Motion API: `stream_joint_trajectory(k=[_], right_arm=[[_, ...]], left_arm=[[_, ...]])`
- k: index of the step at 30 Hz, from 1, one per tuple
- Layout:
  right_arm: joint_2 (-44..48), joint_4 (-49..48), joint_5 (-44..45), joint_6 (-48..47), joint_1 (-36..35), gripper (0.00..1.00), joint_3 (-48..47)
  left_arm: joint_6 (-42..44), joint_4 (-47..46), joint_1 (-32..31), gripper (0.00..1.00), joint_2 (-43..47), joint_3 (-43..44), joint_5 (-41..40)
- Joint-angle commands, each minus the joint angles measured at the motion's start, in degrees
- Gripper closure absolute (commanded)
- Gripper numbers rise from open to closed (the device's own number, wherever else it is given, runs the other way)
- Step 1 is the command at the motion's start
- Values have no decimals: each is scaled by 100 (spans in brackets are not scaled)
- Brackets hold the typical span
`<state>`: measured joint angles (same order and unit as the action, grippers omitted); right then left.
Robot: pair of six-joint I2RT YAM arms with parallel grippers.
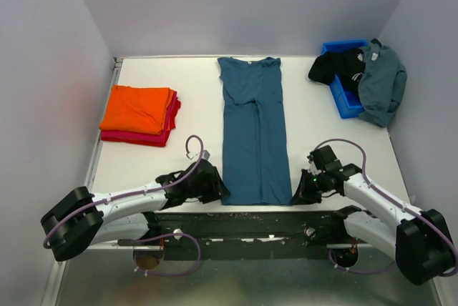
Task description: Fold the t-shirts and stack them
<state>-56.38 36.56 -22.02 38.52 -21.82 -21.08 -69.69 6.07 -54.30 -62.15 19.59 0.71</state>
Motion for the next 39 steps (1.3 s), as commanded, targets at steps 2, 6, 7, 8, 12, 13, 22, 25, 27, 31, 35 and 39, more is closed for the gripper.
stream_joint_trajectory(k=[2,6,7,8,12,13,22,25,27,31,35,39], right_arm=[[-84,62,-215,-38,-68,99,-10],[101,307,-189,-143,-76,99,-203],[127,343,-180,-169,-85,99,-247],[136,370,-171,-187,-76,99,-265],[92,300,-232,-187,-85,99,-256],[92,265,-232,-179,-85,99,-247],[57,264,-232,-249,-85,99,-291],[74,308,-232,-257,-85,99,-361],[83,361,-224,-257,-85,99,-388],[136,431,-162,-266,-85,99,-423],[162,405,-197,-258,-85,99,-397],[162,405,-206,-249,-85,99,-397]], left_arm=[[-10,668,-36,46,19,-193,-229],[-27,580,-36,50,19,-254,-186],[-27,571,-36,51,1,-237,-168],[-44,615,-36,52,-16,-228,-168],[-89,983,-45,52,80,-167,-229],[-97,1045,-45,52,150,-175,-247],[-264,880,-142,74,283,-316,-221],[-361,520,-186,74,221,-377,-142],[-414,431,-212,73,177,-369,-141],[-387,571,-230,70,168,-290,-168],[-370,686,-230,68,256,-263,-229],[-379,414,-230,89,265,-377,-168]])
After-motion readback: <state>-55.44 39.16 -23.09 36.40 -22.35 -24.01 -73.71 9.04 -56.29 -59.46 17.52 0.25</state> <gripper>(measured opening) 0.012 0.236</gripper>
